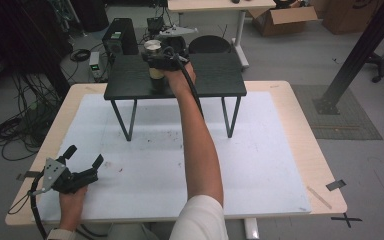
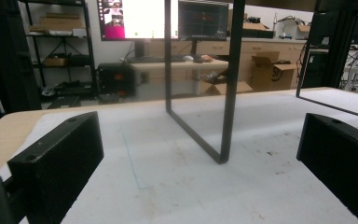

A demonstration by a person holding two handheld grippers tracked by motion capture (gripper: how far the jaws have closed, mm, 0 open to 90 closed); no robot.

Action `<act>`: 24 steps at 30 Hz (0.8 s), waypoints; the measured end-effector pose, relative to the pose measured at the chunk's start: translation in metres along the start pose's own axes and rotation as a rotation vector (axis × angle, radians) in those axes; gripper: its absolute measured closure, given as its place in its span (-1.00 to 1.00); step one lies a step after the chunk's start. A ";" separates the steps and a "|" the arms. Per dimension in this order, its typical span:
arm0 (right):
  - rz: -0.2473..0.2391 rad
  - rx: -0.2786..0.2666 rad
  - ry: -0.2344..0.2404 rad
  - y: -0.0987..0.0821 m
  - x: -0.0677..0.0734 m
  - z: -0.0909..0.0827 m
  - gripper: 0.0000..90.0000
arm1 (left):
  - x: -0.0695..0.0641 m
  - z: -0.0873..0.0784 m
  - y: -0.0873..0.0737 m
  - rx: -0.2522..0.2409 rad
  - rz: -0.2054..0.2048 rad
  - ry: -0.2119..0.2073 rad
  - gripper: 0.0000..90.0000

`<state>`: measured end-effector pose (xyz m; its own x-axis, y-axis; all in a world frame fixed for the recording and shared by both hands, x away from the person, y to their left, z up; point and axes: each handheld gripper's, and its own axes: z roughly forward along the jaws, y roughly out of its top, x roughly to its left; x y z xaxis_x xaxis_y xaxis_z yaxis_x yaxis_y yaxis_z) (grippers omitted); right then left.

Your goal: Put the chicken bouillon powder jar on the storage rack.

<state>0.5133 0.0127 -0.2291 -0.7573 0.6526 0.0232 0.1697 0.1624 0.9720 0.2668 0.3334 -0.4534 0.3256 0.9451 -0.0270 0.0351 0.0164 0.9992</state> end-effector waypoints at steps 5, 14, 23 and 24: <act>0.042 -0.025 -0.017 -0.001 -0.003 -0.010 -0.51 | 0.000 0.000 0.000 0.000 -0.001 0.000 -0.98; 0.058 -0.028 -0.028 -0.001 -0.001 -0.025 -0.73 | 0.000 0.000 0.000 0.000 -0.005 0.001 -0.98; 0.065 -0.029 -0.035 -0.007 -0.003 -0.041 -0.78 | 0.000 0.000 0.000 0.001 -0.001 0.002 -0.98; 0.066 -0.030 -0.033 -0.007 -0.003 -0.042 -0.79 | 0.000 0.000 0.000 0.002 0.000 0.002 -0.98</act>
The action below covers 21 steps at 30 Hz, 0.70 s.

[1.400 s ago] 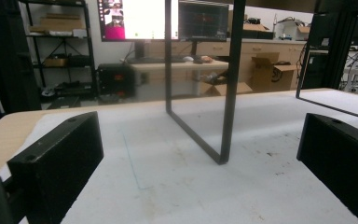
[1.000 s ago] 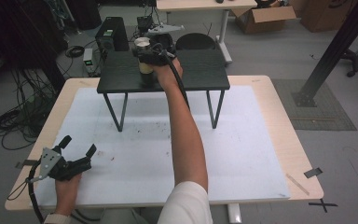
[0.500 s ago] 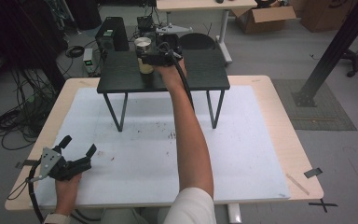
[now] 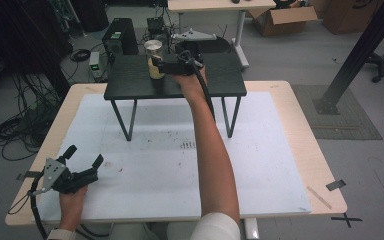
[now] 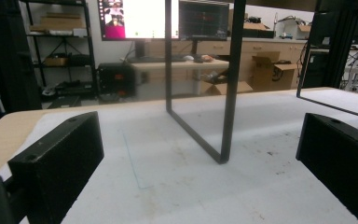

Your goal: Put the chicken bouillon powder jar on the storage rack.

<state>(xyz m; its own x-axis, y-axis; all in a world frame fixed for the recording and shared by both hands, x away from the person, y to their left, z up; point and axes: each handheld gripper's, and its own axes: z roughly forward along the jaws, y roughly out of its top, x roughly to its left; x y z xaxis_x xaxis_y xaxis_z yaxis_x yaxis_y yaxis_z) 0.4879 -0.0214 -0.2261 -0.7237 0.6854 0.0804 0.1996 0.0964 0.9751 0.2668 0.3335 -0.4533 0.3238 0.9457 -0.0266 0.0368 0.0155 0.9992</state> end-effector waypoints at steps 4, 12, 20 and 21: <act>0.000 -0.005 -0.002 0.001 0.001 -0.005 -0.82 | 0.000 0.000 0.000 0.003 0.005 0.001 -0.97; 0.014 -0.017 -0.007 -0.006 0.003 -0.025 -0.87 | 0.000 0.000 0.000 0.003 0.003 0.002 -0.97; 0.009 -0.017 -0.008 -0.014 0.007 -0.044 -0.89 | -0.001 0.001 0.000 0.002 0.002 0.002 -0.96; 0.011 -0.013 -0.006 -0.015 0.008 -0.046 -0.90 | 0.000 0.001 0.000 0.002 0.001 0.002 -0.96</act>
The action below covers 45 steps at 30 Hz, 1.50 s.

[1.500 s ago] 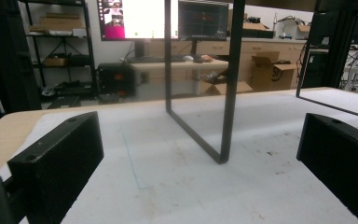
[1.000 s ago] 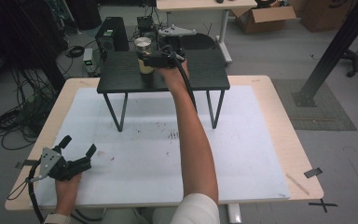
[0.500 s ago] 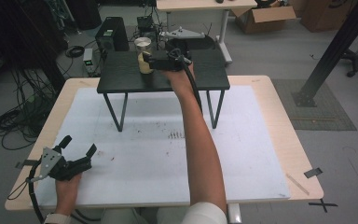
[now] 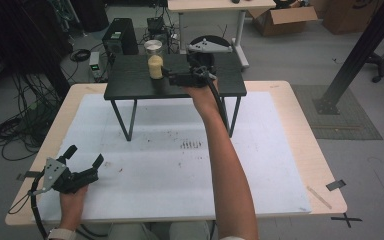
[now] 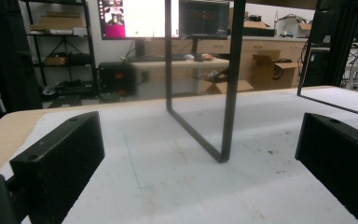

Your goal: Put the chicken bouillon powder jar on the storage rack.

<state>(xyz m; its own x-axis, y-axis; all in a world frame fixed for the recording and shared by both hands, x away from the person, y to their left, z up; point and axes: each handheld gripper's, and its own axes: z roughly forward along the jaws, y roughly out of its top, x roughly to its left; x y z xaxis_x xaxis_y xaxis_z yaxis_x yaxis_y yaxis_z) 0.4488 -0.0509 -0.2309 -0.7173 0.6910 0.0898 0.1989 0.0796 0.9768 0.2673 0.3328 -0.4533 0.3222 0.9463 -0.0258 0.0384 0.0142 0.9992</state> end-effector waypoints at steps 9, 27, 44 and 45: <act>0.001 -0.006 0.008 -0.012 0.004 -0.017 -0.90 | 0.000 0.000 0.000 0.003 0.001 0.000 -0.97; -0.016 -0.028 0.022 -0.033 0.013 -0.056 -0.89 | 0.000 0.000 0.000 0.002 0.004 0.000 -0.97; -0.026 -0.066 0.003 -0.071 0.015 -0.094 -0.91 | 0.000 0.000 0.000 0.003 0.005 0.000 -0.97; -0.024 -0.066 -0.001 -0.074 0.015 -0.096 -0.91 | 0.000 0.000 0.000 0.002 0.006 0.000 -0.97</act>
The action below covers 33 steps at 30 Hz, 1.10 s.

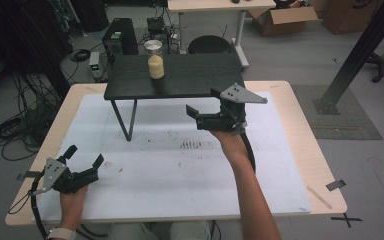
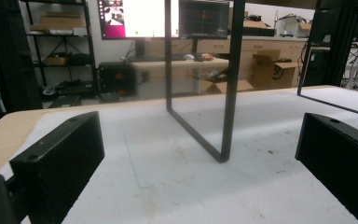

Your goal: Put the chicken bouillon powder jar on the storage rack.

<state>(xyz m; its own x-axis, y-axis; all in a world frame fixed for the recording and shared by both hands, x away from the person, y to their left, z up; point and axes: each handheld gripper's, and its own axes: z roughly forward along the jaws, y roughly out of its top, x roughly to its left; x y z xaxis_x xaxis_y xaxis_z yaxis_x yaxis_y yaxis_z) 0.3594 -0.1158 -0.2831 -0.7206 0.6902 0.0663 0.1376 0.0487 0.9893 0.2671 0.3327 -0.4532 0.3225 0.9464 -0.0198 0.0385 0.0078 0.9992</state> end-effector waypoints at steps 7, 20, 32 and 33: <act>0.013 0.002 -0.022 -0.021 -0.001 -0.016 -0.91 | 0.000 0.000 0.000 0.002 0.002 0.001 -0.96; 0.030 -0.015 -0.055 -0.059 -0.005 -0.032 -0.92 | 0.000 0.000 0.000 0.000 -0.001 0.001 -0.96; 0.065 -0.016 -0.097 -0.092 -0.017 -0.048 -0.92 | 0.000 0.000 0.000 -0.003 -0.004 0.003 -0.97; 0.078 -0.017 -0.107 -0.098 -0.019 -0.050 -0.92 | 0.000 0.000 0.000 -0.003 -0.006 0.002 -0.97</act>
<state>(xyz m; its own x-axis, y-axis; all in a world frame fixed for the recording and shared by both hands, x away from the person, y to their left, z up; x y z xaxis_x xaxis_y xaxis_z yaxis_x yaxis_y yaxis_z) 0.3259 -0.1693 -0.3744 -0.6319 0.7642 0.1294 0.1776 -0.0198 0.9839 0.2668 0.3330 -0.4532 0.3201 0.9470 -0.0253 0.0377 0.0140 0.9992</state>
